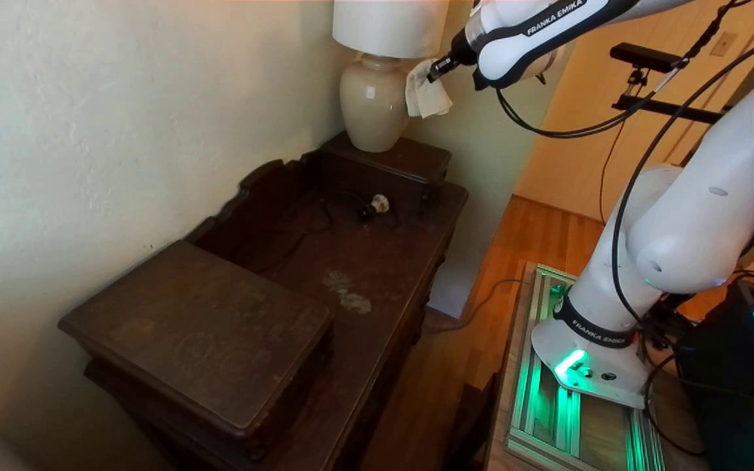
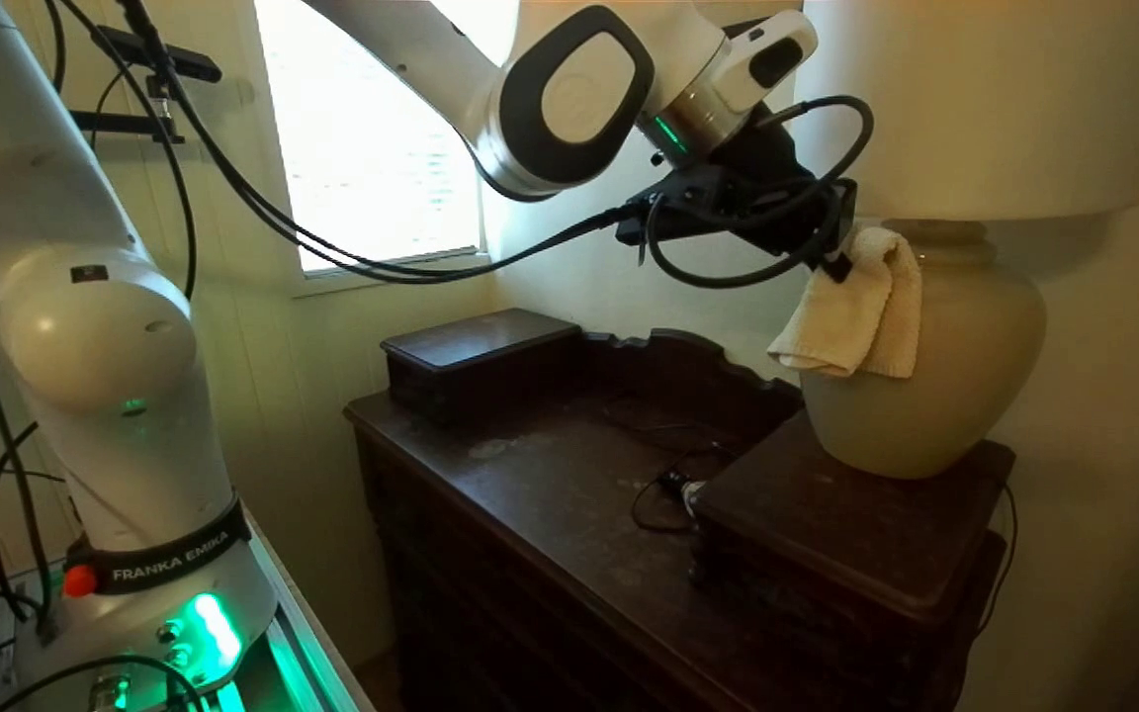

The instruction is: Use the towel to wipe the lamp

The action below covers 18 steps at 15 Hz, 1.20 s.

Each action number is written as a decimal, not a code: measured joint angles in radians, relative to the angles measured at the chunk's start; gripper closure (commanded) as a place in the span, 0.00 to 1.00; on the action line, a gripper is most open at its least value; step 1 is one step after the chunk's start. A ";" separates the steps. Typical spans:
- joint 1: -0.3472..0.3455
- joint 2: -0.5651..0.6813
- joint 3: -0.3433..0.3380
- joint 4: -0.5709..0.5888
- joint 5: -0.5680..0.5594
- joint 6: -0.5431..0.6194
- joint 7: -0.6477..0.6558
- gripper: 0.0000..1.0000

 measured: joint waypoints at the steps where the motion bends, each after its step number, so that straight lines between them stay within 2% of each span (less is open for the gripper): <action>1: 0.034 -0.005 -0.031 0.000 0.020 -0.002 -0.022 0.90; 4: 0.043 -0.002 -0.039 0.000 0.023 -0.003 -0.027 0.90; 5: 0.043 -0.001 -0.038 0.000 0.023 -0.003 -0.027 0.97; 9: 0.073 -0.003 -0.061 0.001 0.025 -0.001 -0.041 0.97; 12: 0.158 -0.012 -0.143 0.003 0.047 0.000 -0.098 0.97; 18: 0.345 -0.040 -0.355 0.039 0.067 0.006 -0.221 0.97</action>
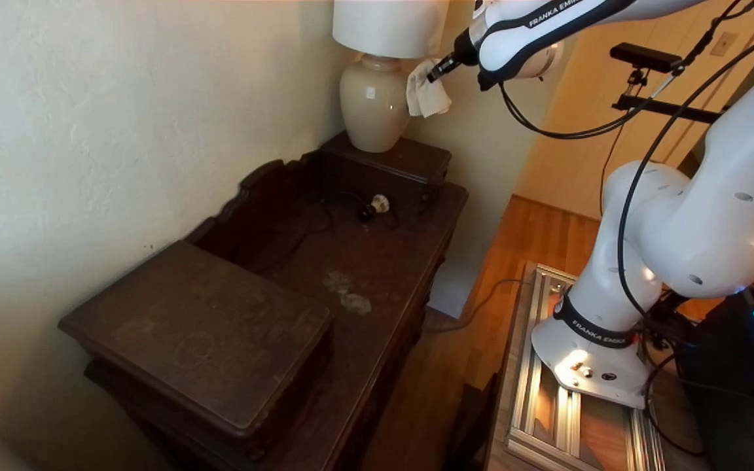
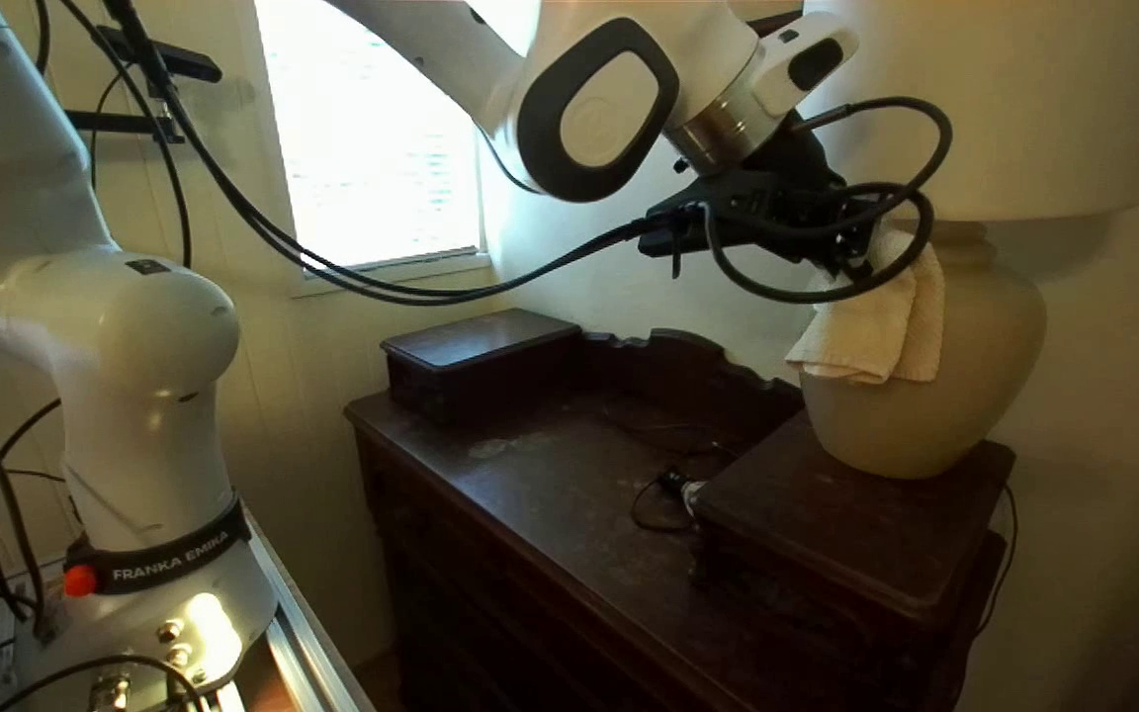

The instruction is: Use the towel to wipe the lamp

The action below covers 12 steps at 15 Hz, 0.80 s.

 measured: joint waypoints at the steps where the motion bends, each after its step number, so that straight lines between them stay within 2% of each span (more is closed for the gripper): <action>1: 0.033 -0.006 -0.035 0.010 0.000 0.000 -0.015 0.97; 12: 0.436 -0.049 -0.417 0.122 0.001 -0.010 -0.078 0.97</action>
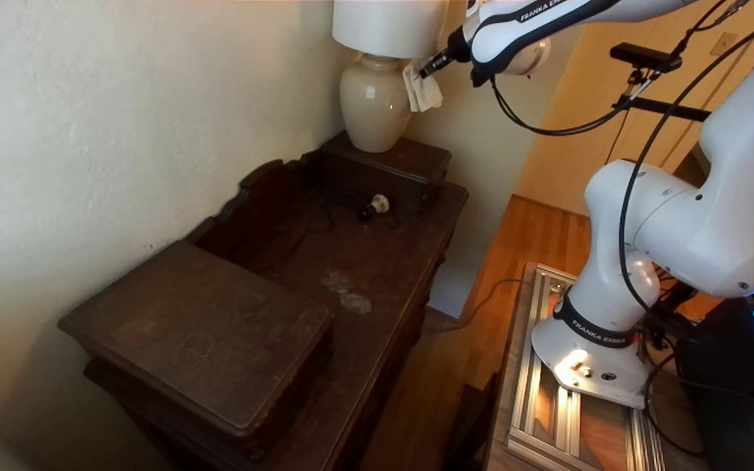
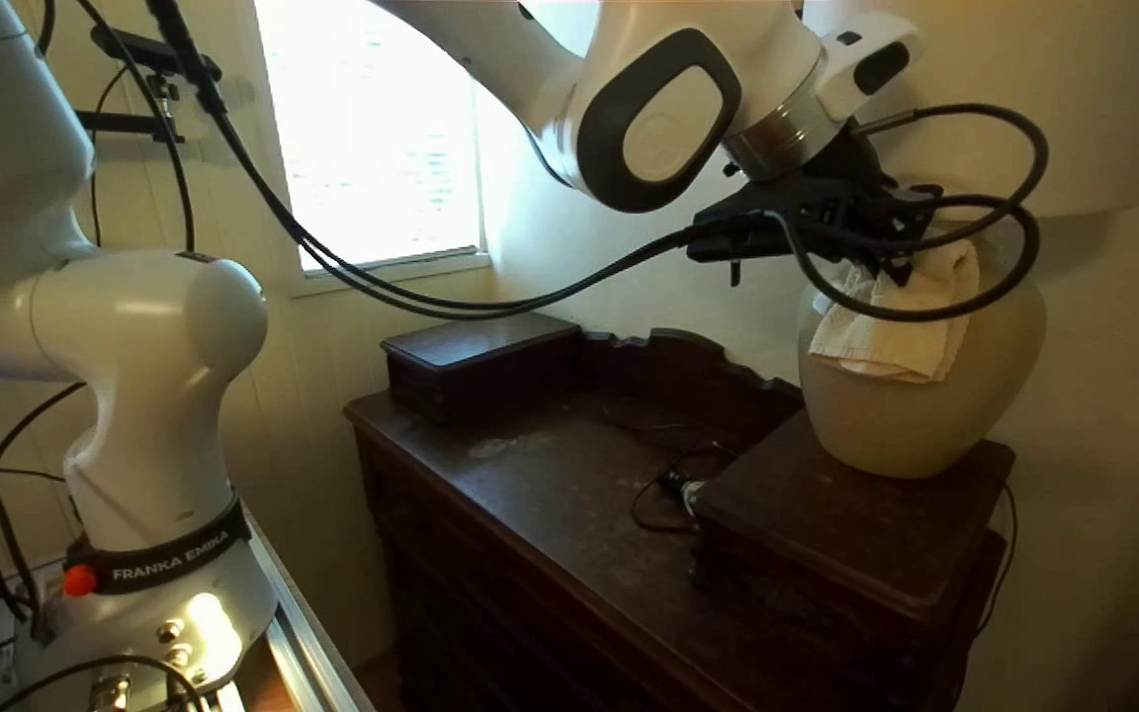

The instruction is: Use the towel to wipe the lamp

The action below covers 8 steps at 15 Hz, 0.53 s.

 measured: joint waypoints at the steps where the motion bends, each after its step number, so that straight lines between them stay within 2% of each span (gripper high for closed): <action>1: 0.031 -0.004 -0.030 0.008 0.000 -0.001 -0.002 0.97; 4: 0.105 -0.022 -0.101 0.031 0.000 -0.018 -0.007 0.97; 8: 0.154 -0.043 -0.146 0.061 -0.001 -0.077 -0.016 0.97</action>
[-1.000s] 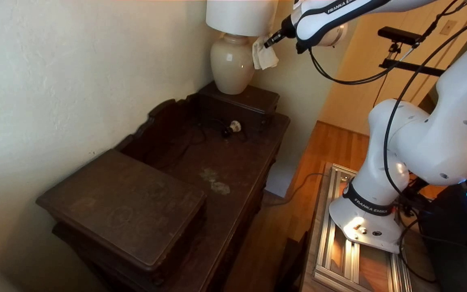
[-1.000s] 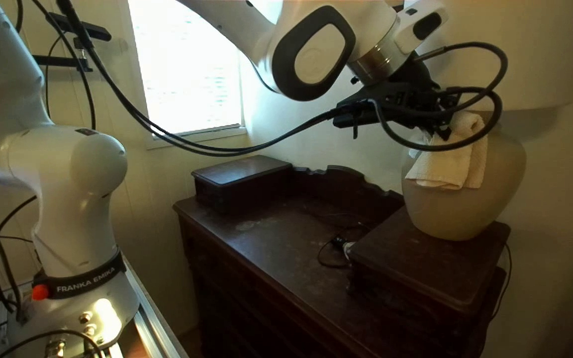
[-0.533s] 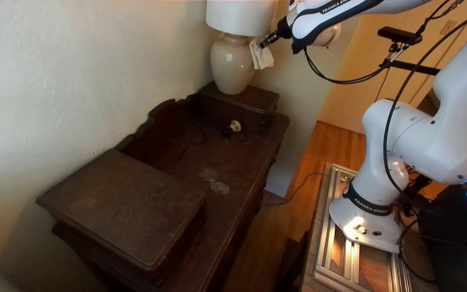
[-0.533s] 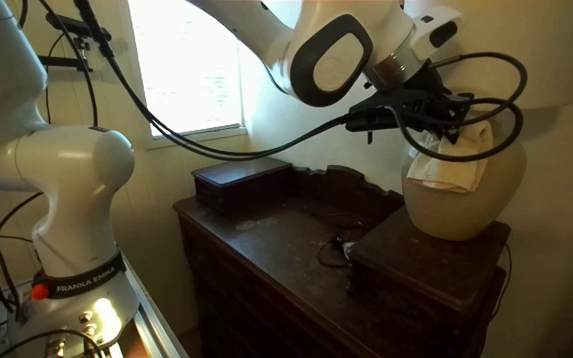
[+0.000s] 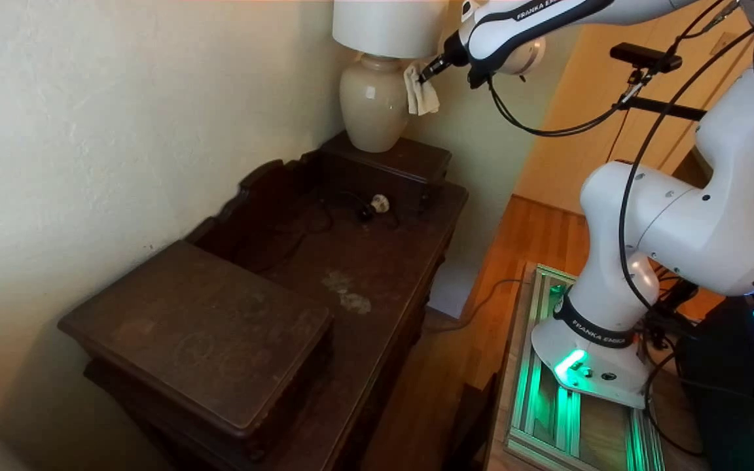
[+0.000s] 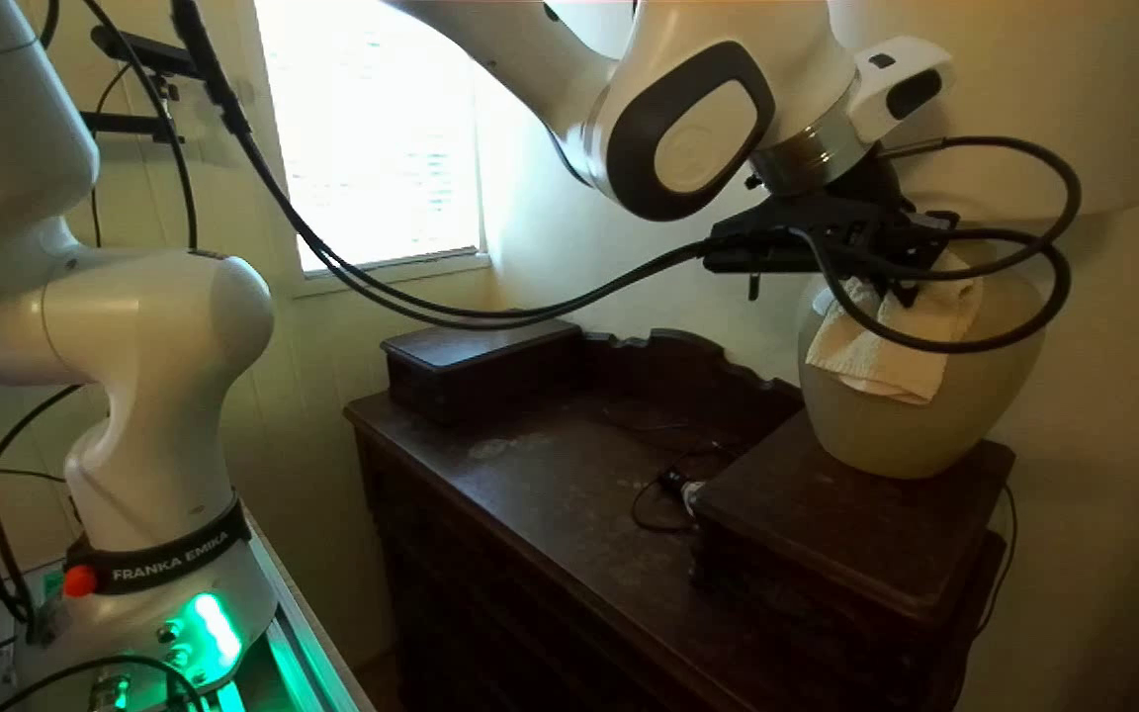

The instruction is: Use the towel to wipe the lamp

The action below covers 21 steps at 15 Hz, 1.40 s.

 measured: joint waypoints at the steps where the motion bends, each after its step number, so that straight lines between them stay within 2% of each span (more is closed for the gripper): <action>1: 0.007 -0.003 -0.008 0.006 0.000 -0.017 -0.002 0.97; 6: 0.043 -0.017 -0.064 0.013 0.000 -0.096 -0.011 0.97; 9: 0.092 -0.038 -0.121 0.003 0.000 -0.132 -0.014 0.97; 17: 0.274 -0.108 -0.320 -0.004 -0.010 -0.103 -0.010 0.97; 21: 0.316 -0.155 -0.369 0.003 -0.026 -0.065 -0.005 0.97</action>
